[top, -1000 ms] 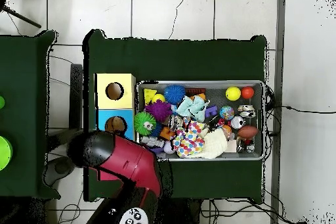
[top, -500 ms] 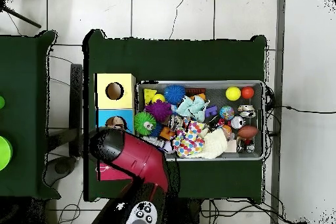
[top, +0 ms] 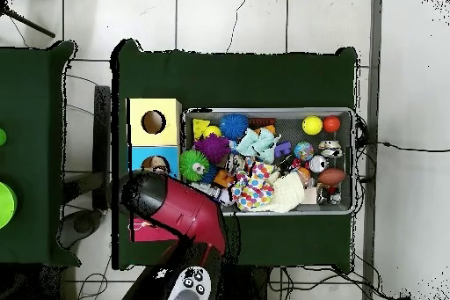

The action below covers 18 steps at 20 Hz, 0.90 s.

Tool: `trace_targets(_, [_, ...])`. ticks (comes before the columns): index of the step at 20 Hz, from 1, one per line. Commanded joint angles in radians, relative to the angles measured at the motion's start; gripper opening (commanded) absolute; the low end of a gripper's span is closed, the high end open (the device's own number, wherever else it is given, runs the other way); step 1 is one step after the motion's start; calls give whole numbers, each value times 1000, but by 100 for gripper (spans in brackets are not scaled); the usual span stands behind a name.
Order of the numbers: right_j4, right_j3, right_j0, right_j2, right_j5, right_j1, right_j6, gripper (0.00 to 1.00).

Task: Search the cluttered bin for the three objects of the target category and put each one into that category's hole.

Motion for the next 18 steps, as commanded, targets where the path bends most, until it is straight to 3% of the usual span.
trace_targets(1, [24, 66, -13, 102, -42, 23, 184, 0])
trace_targets(10, [-39, 55, 53, 11, 189, -78, 247, 0])
trace_targets(18, [-22, 212, 44, 20, 70, -141, 132, 0])
